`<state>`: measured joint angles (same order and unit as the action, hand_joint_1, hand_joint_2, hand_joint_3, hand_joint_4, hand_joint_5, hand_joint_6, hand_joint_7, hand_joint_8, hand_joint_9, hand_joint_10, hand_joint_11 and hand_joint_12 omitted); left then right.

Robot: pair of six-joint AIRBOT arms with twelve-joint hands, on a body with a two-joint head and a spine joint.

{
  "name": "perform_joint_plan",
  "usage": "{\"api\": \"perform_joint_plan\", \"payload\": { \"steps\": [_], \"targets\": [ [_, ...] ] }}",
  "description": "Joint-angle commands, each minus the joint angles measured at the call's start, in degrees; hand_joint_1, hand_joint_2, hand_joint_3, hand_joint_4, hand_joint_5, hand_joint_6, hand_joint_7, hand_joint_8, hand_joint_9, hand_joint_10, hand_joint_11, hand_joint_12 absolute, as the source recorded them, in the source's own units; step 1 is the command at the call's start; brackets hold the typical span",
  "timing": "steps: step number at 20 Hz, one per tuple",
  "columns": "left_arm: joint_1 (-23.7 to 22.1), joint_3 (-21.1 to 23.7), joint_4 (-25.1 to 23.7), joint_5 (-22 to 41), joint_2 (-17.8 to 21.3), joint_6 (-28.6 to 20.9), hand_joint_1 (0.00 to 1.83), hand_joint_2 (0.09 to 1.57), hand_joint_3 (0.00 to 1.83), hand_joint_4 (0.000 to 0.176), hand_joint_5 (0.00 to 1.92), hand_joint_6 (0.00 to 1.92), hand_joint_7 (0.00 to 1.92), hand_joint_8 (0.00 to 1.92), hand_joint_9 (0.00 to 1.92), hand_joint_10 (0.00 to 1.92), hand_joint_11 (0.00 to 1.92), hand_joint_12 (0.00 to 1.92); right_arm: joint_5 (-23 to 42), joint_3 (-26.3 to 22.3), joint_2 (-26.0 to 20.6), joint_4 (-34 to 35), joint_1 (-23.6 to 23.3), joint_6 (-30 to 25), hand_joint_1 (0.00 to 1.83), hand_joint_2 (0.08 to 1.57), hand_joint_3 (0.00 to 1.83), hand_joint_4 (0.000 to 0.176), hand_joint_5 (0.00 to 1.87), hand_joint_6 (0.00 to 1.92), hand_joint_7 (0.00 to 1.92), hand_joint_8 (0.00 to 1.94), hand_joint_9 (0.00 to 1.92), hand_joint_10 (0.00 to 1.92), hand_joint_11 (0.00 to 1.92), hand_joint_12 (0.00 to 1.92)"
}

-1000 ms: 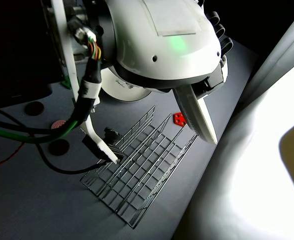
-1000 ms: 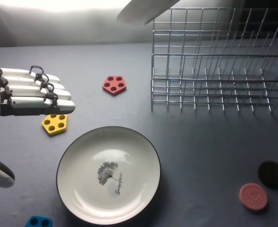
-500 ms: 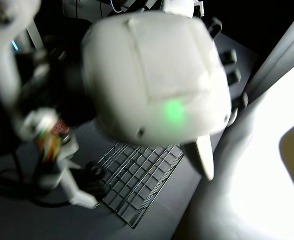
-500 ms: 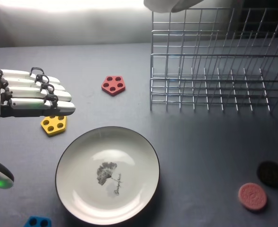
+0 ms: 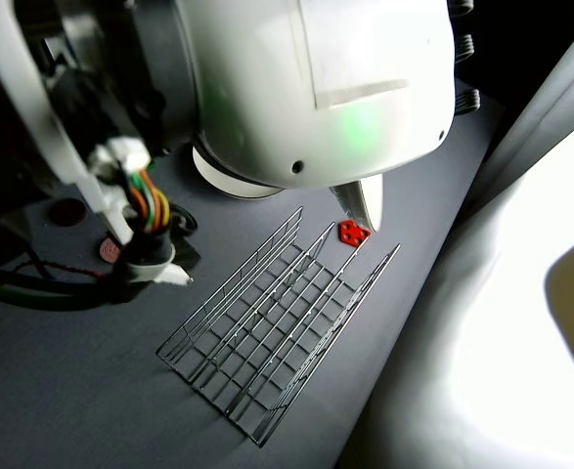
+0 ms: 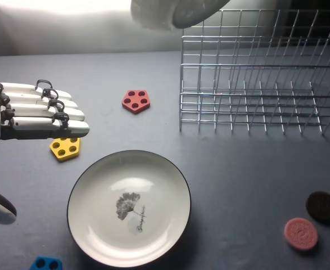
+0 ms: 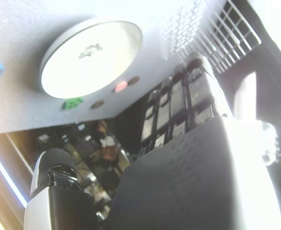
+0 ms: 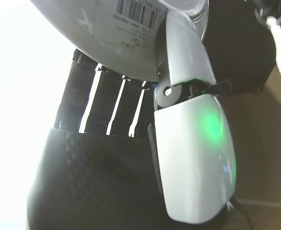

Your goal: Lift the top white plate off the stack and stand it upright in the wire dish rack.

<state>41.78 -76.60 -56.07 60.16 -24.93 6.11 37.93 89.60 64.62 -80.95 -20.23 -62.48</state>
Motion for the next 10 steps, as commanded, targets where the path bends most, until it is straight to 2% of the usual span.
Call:
{"api": "perform_joint_plan", "payload": {
  "steps": [1,4,8,10],
  "targets": [
    [-1.24,0.04,3.72,4.45,0.53,-0.21,0.25,0.99,0.0,0.0,0.02,0.0,0.03,0.0,0.04,0.0,0.05,0.0,0.04,0.58,-1.07,6.11,-1.45,-2.41,1.48,1.14,0.0,0.0,0.8,1.18,0.9,0.83,0.97,0.96,0.73,1.62],
    [-1.24,0.04,3.67,4.49,0.53,-0.21,0.25,0.98,0.0,0.0,0.03,0.0,0.03,0.0,0.04,0.0,0.06,0.01,-1.0,0.96,-1.22,6.11,-1.44,-5.47,1.48,1.13,0.0,0.0,0.78,1.21,0.89,0.84,0.95,0.96,0.8,1.56],
    [-1.24,0.05,3.65,4.49,0.53,-0.24,0.3,0.98,0.0,0.0,0.03,0.0,0.03,0.0,0.04,0.0,0.05,0.0,-1.81,1.42,-1.73,6.31,-1.3,-11.06,1.48,1.13,0.0,0.0,0.82,1.17,0.9,0.84,0.93,0.96,0.78,1.57],
    [-1.23,0.08,3.65,4.52,0.53,-0.24,0.22,0.98,0.0,0.0,0.01,0.0,0.03,0.0,0.04,0.0,0.06,0.01,-1.82,1.43,-2.02,7.14,-1.15,-13.69,1.48,1.13,0.0,0.0,0.82,1.15,0.92,0.8,0.95,0.95,0.8,1.55]
  ]
}}
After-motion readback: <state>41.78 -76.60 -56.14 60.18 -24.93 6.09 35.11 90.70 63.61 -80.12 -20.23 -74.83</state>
